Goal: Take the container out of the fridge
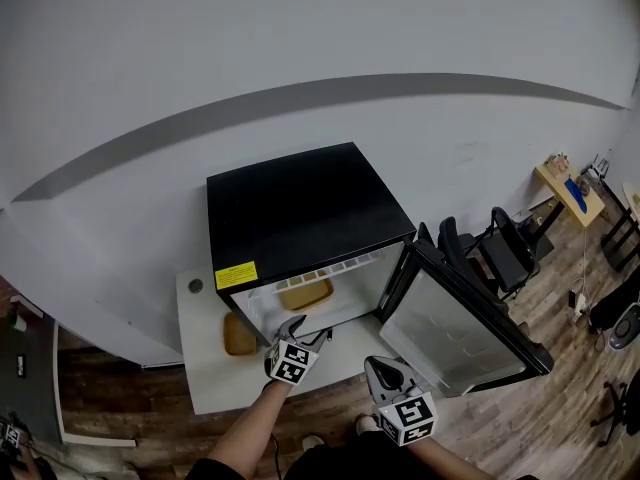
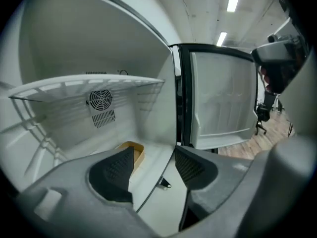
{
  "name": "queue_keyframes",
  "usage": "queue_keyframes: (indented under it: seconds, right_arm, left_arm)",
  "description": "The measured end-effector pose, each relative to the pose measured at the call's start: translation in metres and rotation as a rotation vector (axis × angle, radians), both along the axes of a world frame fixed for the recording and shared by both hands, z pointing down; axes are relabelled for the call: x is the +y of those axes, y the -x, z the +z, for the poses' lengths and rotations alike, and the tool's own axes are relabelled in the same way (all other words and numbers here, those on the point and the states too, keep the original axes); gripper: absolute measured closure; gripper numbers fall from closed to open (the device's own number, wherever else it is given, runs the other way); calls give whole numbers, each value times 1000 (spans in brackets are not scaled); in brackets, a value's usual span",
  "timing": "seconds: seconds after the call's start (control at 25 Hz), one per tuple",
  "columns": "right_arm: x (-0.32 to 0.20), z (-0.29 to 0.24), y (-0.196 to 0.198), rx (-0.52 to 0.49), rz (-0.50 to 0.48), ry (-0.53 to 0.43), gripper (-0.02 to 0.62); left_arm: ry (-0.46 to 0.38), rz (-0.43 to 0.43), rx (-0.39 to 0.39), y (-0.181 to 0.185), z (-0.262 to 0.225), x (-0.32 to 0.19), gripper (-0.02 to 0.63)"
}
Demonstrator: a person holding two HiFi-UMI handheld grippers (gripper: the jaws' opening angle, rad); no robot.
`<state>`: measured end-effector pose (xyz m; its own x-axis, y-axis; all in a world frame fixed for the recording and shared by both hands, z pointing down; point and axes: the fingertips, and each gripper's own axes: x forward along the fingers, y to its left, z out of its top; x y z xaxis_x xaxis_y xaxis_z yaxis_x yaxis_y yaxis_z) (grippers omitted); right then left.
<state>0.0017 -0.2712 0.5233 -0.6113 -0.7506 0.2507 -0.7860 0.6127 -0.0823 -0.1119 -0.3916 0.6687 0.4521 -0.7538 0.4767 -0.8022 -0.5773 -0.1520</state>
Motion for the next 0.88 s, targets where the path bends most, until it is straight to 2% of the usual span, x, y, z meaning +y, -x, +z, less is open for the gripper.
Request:
queue_keyframes:
  seconds: [0.16, 0.4, 0.6, 0.76, 0.88]
  right_arm:
    - [-2, 5, -11, 8, 19, 8, 598]
    - [-8, 3, -37, 7, 64, 18, 598]
    - [-19, 8, -52, 20, 92, 28, 598]
    - [-26, 10, -57, 36, 90, 31, 598]
    - [-31, 15, -57, 46, 84, 41, 598]
  left_arm:
    - [59, 43, -133, 4, 32, -29, 353]
    - [139, 89, -266, 6, 69, -55, 354]
    - [210, 96, -326, 15, 92, -81, 353]
    - [238, 173, -439, 17, 112, -90, 353]
    - [259, 183, -450, 18, 121, -100, 354]
